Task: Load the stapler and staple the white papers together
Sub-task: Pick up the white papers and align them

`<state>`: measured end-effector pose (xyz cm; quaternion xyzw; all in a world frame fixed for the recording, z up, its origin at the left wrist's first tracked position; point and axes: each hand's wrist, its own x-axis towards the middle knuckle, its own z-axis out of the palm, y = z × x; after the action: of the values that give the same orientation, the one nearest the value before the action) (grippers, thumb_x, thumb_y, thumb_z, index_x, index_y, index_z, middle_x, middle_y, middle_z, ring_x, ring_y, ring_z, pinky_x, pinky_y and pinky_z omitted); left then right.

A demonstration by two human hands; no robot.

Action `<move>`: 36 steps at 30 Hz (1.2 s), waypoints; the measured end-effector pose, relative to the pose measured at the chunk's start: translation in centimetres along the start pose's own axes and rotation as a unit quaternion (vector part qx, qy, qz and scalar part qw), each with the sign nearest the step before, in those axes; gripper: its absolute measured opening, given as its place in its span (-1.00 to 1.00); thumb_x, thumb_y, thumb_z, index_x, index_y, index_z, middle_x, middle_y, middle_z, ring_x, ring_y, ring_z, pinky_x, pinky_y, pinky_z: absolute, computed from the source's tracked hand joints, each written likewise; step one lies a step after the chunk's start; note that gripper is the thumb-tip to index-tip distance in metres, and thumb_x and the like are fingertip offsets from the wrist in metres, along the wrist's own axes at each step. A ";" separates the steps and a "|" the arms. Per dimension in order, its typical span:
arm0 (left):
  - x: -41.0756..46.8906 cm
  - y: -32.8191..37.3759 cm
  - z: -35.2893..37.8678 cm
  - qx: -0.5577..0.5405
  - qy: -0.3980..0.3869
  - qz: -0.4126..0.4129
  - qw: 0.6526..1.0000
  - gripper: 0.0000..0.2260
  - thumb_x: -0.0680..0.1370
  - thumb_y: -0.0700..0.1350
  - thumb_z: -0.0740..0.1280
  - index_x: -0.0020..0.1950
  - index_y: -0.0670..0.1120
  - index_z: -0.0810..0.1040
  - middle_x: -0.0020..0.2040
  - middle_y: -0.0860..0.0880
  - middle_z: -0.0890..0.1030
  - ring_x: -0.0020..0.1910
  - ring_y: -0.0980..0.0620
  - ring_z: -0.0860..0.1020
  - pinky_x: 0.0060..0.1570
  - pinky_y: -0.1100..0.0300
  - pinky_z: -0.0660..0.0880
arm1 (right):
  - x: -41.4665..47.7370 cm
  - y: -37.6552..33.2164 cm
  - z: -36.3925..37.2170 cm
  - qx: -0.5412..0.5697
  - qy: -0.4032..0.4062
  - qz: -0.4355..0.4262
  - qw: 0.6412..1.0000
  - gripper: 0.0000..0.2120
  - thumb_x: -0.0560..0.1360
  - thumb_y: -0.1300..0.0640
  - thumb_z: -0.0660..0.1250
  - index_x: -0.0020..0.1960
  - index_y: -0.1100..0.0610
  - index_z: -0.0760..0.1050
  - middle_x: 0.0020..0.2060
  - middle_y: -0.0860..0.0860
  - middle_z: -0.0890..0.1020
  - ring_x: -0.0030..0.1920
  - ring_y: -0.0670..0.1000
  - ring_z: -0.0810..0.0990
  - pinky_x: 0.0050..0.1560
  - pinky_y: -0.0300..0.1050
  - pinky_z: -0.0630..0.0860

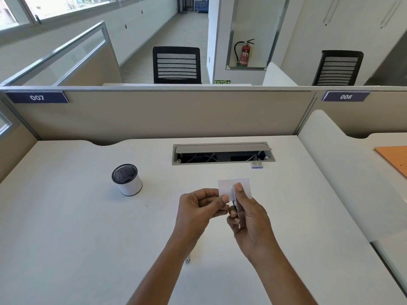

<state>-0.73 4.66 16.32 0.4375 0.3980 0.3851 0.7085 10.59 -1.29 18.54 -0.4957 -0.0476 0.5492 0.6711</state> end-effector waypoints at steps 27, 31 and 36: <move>0.0 -0.2 0.4 -0.021 0.027 0.017 0.999 -0.91 0.47 -0.29 0.53 -0.04 -0.22 0.71 -0.16 -0.28 0.73 -0.19 -0.13 0.72 -0.06 0.07 0.68 | 0.2 -0.1 -1.3 -0.033 -0.009 -0.066 0.997 -0.83 0.51 -0.02 0.44 -0.01 0.07 0.69 -0.18 -0.04 0.67 -0.31 -0.07 0.52 -0.31 -0.22 0.43; 0.3 -0.2 0.1 -0.021 0.022 0.013 0.999 -0.86 0.48 -0.27 0.53 0.02 -0.25 0.70 -0.12 -0.30 0.73 -0.16 -0.12 0.72 -0.05 0.09 0.68 | 0.6 -0.1 -2.0 -0.046 0.016 -0.083 0.995 -0.88 0.46 0.13 0.51 -0.01 0.11 0.69 -0.29 -0.02 0.60 -0.35 -0.07 0.46 -0.33 -0.21 0.38; 0.5 -0.2 0.8 0.026 -0.009 0.002 1.000 -0.87 0.52 -0.19 0.51 0.05 -0.16 0.73 -0.09 -0.18 0.75 -0.13 -0.04 0.71 -0.11 0.08 0.67 | 1.4 0.6 -2.7 -0.064 0.047 -0.113 0.990 -0.90 0.44 0.29 0.52 -0.13 0.12 0.66 -0.36 0.02 0.49 -0.43 -0.05 0.33 -0.35 -0.17 0.33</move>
<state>0.20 4.81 16.23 0.4601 0.4005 0.3716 0.6999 12.38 -1.92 16.14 -0.5542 -0.1063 0.4417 0.6974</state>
